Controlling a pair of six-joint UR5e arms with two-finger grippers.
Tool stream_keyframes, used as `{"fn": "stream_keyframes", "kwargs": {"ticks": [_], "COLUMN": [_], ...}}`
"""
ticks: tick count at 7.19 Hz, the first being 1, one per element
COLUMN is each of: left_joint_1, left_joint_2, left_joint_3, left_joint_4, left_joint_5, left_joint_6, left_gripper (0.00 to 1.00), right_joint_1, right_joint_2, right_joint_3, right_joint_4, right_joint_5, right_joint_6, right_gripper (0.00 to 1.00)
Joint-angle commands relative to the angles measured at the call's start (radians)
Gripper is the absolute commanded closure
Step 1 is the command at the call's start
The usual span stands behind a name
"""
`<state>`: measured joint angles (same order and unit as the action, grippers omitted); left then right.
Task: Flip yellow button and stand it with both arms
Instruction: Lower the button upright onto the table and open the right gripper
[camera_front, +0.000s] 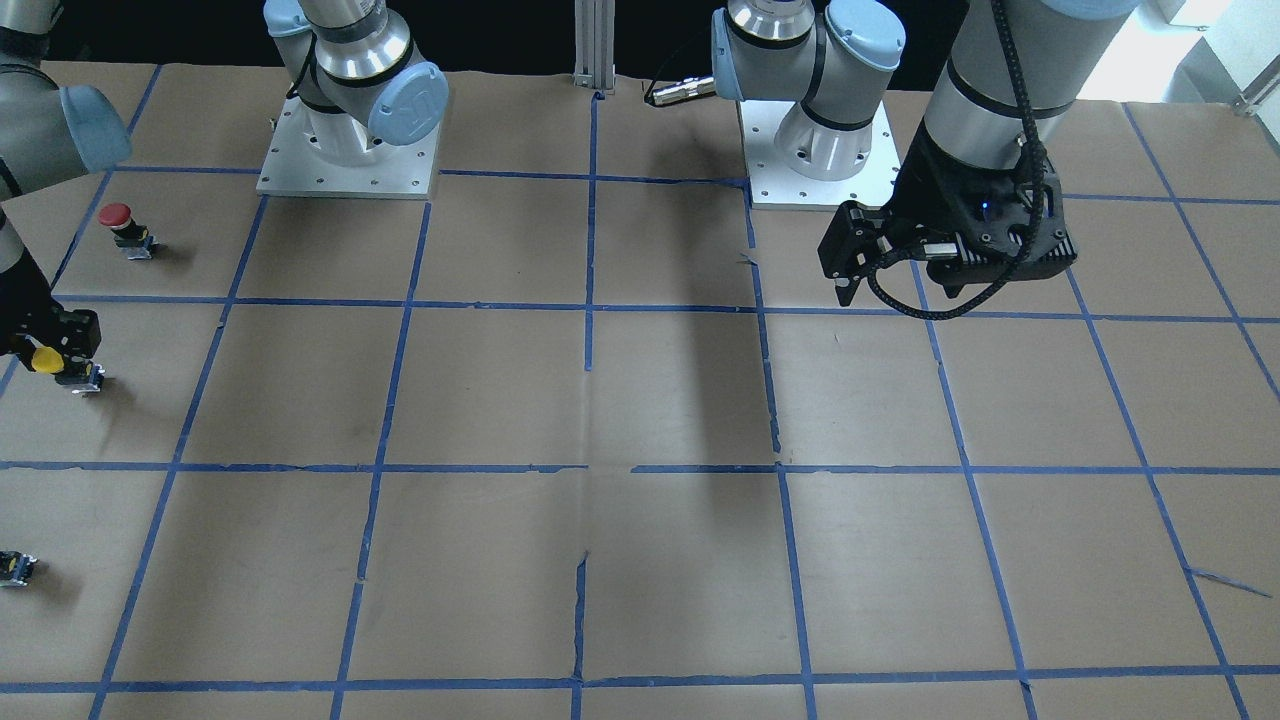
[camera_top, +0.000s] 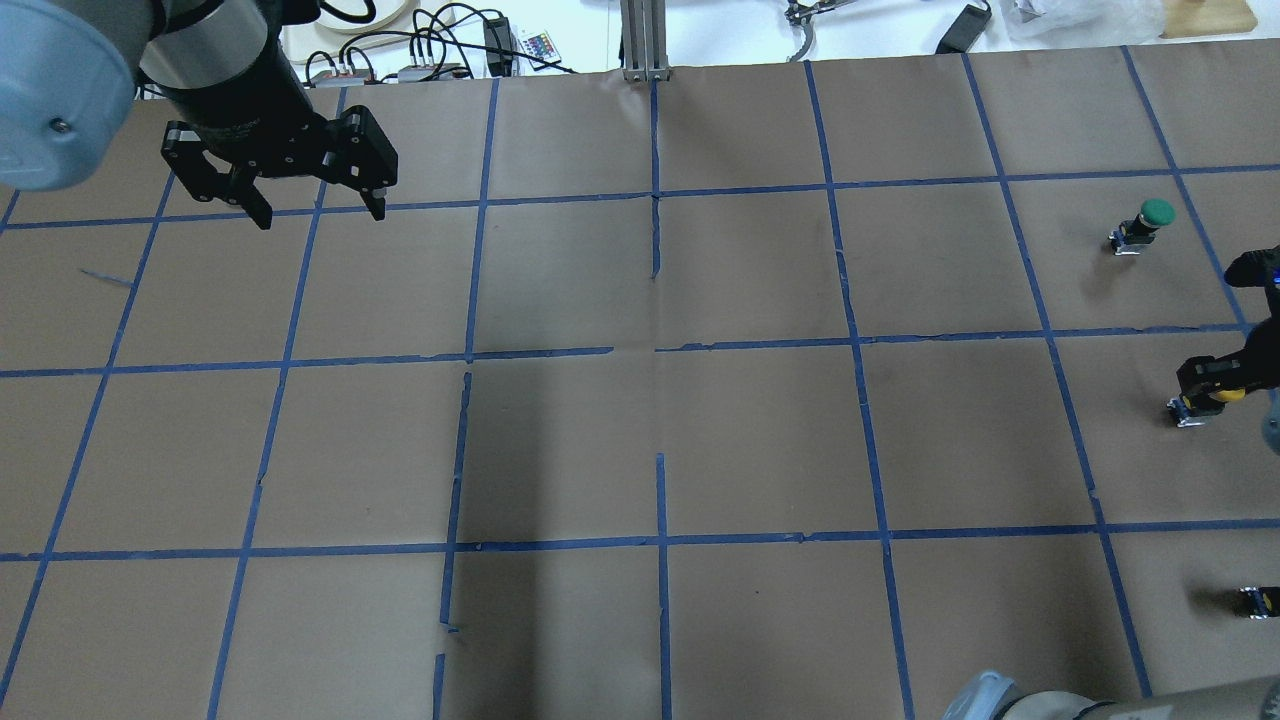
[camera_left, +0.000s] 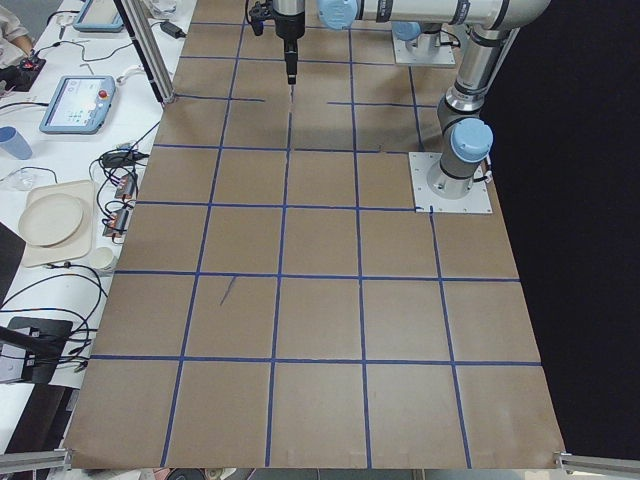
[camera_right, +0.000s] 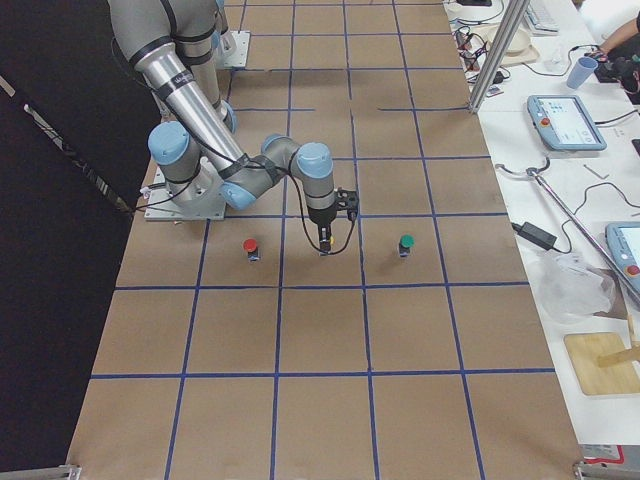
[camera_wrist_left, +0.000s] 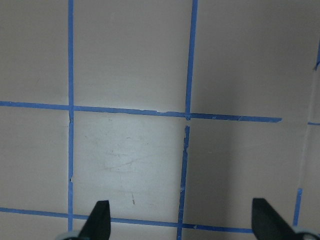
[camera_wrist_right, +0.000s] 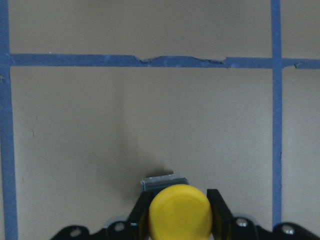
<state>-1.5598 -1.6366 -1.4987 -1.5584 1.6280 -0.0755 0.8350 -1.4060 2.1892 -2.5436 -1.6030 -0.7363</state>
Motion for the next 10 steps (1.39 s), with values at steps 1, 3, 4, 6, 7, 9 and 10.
{"fn": "stream_keyframes", "kwargs": {"ticks": [1, 3, 4, 6, 7, 9, 10], "left_joint_1": [0.000, 0.001, 0.001, 0.006, 0.006, 0.012, 0.014], "left_joint_2": [0.000, 0.000, 0.000, -0.002, -0.002, 0.000, 0.000], "left_joint_3": [-0.002, -0.003, -0.006, 0.005, 0.005, 0.006, 0.006], "left_joint_4": [0.001, 0.001, 0.020, 0.023, 0.023, 0.023, 0.023], "left_joint_5": [-0.002, -0.007, -0.008, -0.007, -0.007, -0.007, -0.007], "left_joint_6": [-0.003, -0.004, -0.003, 0.009, 0.010, 0.010, 0.010], "left_gripper": [0.01, 0.01, 0.01, 0.01, 0.01, 0.00, 0.00], "right_joint_1": [-0.001, -0.001, -0.001, 0.006, 0.012, 0.079, 0.142], "right_joint_2": [-0.002, -0.002, -0.005, -0.109, -0.193, -0.248, -0.246], "right_joint_3": [-0.003, -0.005, -0.005, -0.006, -0.029, -0.214, -0.309], "right_joint_4": [0.008, 0.008, 0.008, 0.104, 0.231, 0.603, 0.729], "right_joint_5": [0.017, 0.018, 0.017, 0.012, 0.008, 0.012, 0.009], "right_joint_6": [0.000, 0.000, 0.001, 0.012, 0.050, 0.193, 0.243], "right_gripper": [0.37, 0.01, 0.01, 0.00, 0.00, 0.00, 0.00]}}
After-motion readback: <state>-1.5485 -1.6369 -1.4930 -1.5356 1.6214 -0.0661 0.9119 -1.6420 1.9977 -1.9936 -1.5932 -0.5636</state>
